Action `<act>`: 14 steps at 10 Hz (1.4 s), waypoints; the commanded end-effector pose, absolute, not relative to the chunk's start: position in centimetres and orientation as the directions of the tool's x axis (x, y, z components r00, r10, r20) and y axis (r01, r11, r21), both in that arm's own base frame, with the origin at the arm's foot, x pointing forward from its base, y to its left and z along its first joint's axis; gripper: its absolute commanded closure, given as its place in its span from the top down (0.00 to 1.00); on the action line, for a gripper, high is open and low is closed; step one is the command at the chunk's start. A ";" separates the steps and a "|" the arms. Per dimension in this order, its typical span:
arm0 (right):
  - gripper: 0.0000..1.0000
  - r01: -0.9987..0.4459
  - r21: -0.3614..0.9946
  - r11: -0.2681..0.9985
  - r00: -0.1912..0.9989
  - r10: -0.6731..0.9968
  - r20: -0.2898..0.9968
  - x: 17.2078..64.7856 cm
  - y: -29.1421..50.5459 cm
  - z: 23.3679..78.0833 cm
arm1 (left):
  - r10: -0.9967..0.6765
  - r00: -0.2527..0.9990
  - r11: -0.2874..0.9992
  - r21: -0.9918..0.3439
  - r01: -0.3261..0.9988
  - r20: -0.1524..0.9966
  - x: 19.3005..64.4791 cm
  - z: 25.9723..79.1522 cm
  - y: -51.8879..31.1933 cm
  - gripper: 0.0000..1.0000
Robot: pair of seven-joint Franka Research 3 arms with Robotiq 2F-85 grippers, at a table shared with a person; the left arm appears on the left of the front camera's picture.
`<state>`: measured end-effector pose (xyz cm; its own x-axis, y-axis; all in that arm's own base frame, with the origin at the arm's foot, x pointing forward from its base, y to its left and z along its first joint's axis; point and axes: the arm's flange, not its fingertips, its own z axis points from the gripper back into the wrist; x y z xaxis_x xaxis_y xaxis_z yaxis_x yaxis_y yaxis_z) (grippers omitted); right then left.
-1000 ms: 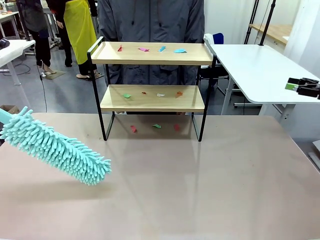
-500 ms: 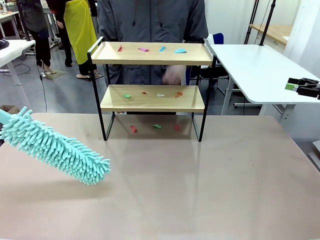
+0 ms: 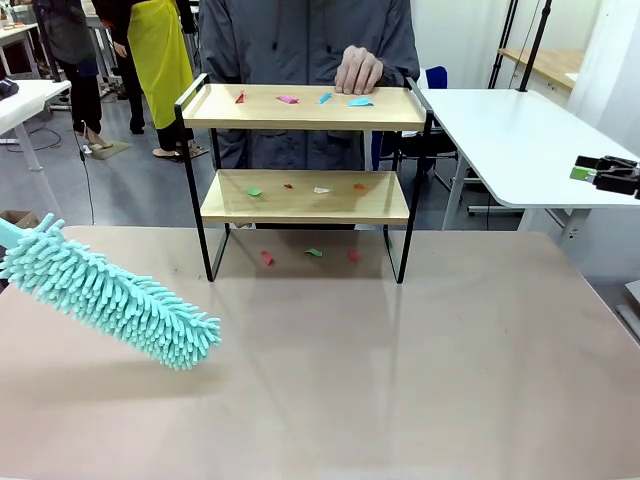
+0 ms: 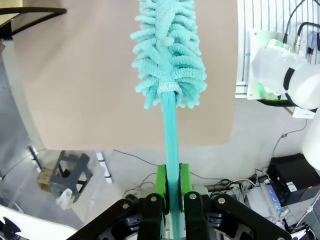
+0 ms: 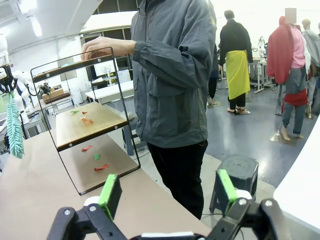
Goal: Clean the shelf.
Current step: Clean the specific section of the Shelf indicated by the human with the Duster.
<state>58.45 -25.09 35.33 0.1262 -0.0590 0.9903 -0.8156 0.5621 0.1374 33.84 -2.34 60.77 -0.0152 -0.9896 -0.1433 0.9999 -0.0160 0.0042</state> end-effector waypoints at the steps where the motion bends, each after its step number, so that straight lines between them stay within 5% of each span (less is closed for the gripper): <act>1: 1.00 -0.815 0.132 0.564 0.118 -0.061 0.991 58.6 -25.0 35.6 | -0.989 -0.023 -0.026 0.013 1.000 -0.149 33.8 60.9 -2.2 0.13; 12: 1.00 -0.815 0.132 0.564 0.118 -0.061 0.991 58.6 -25.0 35.6 | -0.990 -0.015 -0.016 0.004 1.000 -0.143 33.8 60.8 -2.3 0.13; 14: 1.00 -0.815 0.132 0.564 0.118 -0.061 0.991 58.6 -25.0 35.6 | -0.994 0.052 0.053 -0.001 0.999 -0.098 33.1 66.3 -5.7 0.13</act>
